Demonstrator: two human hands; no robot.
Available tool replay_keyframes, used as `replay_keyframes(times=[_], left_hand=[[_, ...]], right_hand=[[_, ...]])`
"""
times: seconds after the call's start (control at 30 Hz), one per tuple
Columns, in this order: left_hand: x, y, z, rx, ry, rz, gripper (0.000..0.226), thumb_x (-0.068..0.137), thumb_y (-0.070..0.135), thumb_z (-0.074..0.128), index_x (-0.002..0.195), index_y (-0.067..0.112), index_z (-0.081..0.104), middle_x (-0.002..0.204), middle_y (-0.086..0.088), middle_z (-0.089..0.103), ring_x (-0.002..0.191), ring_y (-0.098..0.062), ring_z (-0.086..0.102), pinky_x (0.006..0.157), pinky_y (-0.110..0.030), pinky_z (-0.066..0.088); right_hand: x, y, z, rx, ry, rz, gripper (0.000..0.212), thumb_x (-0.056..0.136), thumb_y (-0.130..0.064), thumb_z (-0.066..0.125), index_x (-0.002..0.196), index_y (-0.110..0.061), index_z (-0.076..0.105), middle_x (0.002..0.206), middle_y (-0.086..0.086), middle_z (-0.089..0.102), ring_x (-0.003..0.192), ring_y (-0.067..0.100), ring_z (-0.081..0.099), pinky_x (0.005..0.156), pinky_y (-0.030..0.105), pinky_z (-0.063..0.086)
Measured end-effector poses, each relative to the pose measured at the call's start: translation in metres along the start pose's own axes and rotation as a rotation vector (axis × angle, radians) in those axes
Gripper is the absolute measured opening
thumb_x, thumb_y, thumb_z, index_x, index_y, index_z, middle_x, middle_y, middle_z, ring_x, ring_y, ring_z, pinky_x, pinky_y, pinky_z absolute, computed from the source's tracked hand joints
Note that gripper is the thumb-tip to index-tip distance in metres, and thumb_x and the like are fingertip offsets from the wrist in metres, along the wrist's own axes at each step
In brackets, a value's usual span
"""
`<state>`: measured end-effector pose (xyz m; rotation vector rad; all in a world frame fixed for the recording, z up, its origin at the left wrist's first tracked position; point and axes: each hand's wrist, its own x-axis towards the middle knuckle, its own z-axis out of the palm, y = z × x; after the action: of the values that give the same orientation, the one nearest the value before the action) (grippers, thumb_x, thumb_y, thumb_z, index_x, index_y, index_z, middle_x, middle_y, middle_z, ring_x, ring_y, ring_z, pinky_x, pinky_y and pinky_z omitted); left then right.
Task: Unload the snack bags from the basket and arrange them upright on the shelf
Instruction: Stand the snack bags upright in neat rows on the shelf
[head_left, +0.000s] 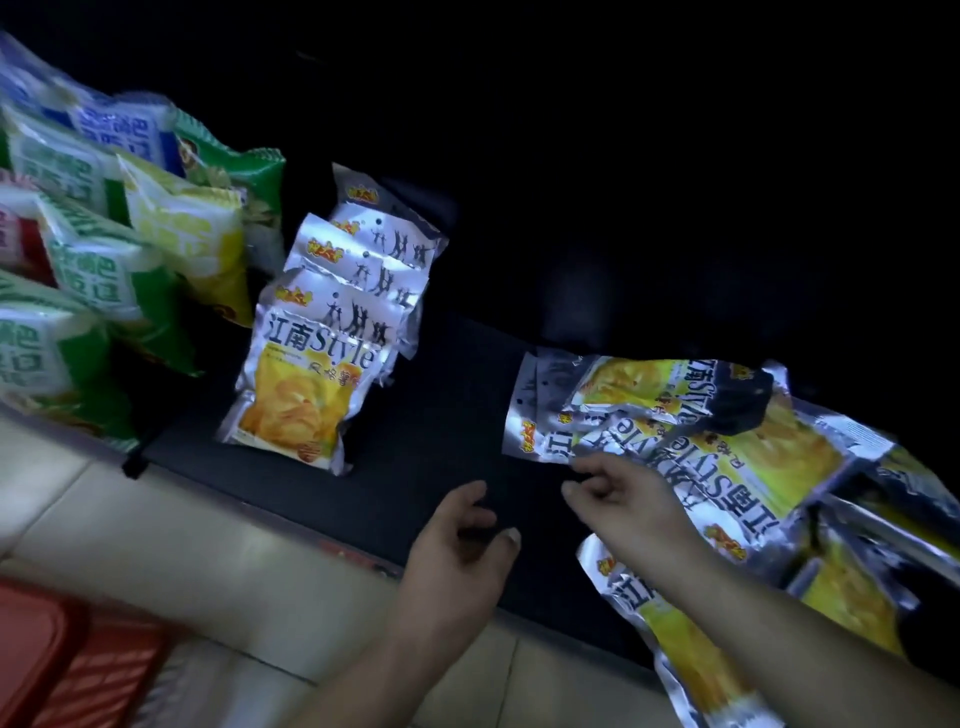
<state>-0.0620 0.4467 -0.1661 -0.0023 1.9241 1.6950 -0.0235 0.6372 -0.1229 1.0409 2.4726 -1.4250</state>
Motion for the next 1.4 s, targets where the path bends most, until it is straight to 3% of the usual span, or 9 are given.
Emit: replay_keyframes(times=[0.23,0.33,0.4,0.63,0.8,0.97,1.13,1.27,1.4], left_hand=[[0.04,0.028,-0.066,0.078,0.182,0.109,0.046,0.09,0.024,0.074,0.132,0.032,0.057,0.11,0.011,0.064,0.086,0.008,0.064,0.071,-0.009,0.05],[0.072,0.046,-0.108,0.189,0.296,0.2,0.046,0.089,0.033,0.073,0.132,0.035,0.058,0.111,0.016,0.063,0.083,-0.001,0.066,0.078,-0.032,0.059],[0.091,0.057,-0.136,0.308,0.38,0.244,0.045,0.088,0.039,0.072,0.131,0.035,0.059,0.115,0.014,0.06,0.09,-0.009,0.066,0.081,-0.043,0.059],[0.119,0.052,-0.167,0.571,0.418,0.248,0.06,0.082,0.034,0.074,0.139,0.035,0.055,0.132,0.007,0.045,0.124,-0.02,0.05,0.102,-0.036,0.046],[0.117,0.031,-0.162,0.612,0.42,0.23,0.069,0.076,0.027,0.076,0.14,0.037,0.052,0.133,0.011,0.042,0.126,-0.017,0.047,0.101,-0.033,0.046],[0.112,0.022,-0.161,0.585,0.462,0.29,0.067,0.074,0.019,0.076,0.137,0.035,0.056,0.133,0.014,0.044,0.124,-0.013,0.05,0.097,-0.032,0.049],[0.11,0.012,-0.159,0.613,0.465,0.345,0.065,0.076,0.025,0.078,0.137,0.033,0.058,0.137,0.013,0.045,0.126,-0.013,0.048,0.102,-0.036,0.048],[0.109,0.011,-0.156,0.598,0.492,0.362,0.064,0.075,0.025,0.08,0.135,0.033,0.06,0.137,0.015,0.046,0.127,-0.012,0.049,0.101,-0.038,0.049],[0.11,0.008,-0.154,0.573,0.506,0.388,0.065,0.072,0.026,0.083,0.133,0.035,0.061,0.136,0.018,0.047,0.123,-0.008,0.052,0.097,-0.033,0.049]], right_hand=[[0.02,-0.071,0.055,0.103,-0.044,-0.152,0.018,0.091,-0.024,0.073,0.106,-0.033,0.07,0.079,0.002,0.066,0.064,0.004,0.06,0.062,0.012,0.046],[0.054,-0.116,0.084,0.135,-0.021,-0.23,0.019,0.087,-0.032,0.075,0.104,-0.037,0.071,0.087,-0.007,0.069,0.071,0.007,0.063,0.069,0.022,0.049],[0.079,-0.147,0.102,0.119,0.001,-0.29,0.016,0.086,-0.032,0.076,0.096,-0.042,0.068,0.096,-0.006,0.069,0.08,0.007,0.066,0.071,0.016,0.048],[0.105,-0.176,0.137,0.264,0.021,-0.286,0.034,0.094,-0.027,0.07,0.126,-0.032,0.064,0.112,-0.006,0.061,0.097,0.01,0.063,0.075,0.019,0.045],[0.105,-0.156,0.153,0.154,0.044,-0.377,0.02,0.093,-0.014,0.068,0.109,-0.024,0.074,0.101,-0.004,0.064,0.085,0.003,0.063,0.069,0.005,0.044],[0.098,-0.147,0.156,0.075,-0.027,-0.435,0.02,0.092,-0.014,0.068,0.092,-0.032,0.075,0.103,-0.016,0.057,0.091,-0.005,0.059,0.075,0.009,0.043],[0.104,-0.157,0.139,0.144,0.068,-0.329,0.026,0.092,-0.024,0.069,0.117,-0.034,0.069,0.138,-0.019,0.033,0.093,-0.032,0.043,0.068,-0.001,0.036],[0.108,-0.159,0.139,0.267,-0.07,-0.3,0.027,0.092,-0.024,0.071,0.116,-0.036,0.067,0.13,-0.015,0.058,0.094,-0.015,0.056,0.073,0.004,0.041],[0.101,-0.15,0.143,0.178,0.028,-0.471,0.018,0.091,-0.018,0.072,0.098,-0.034,0.068,0.113,-0.019,0.058,0.096,-0.001,0.06,0.076,0.009,0.045]])
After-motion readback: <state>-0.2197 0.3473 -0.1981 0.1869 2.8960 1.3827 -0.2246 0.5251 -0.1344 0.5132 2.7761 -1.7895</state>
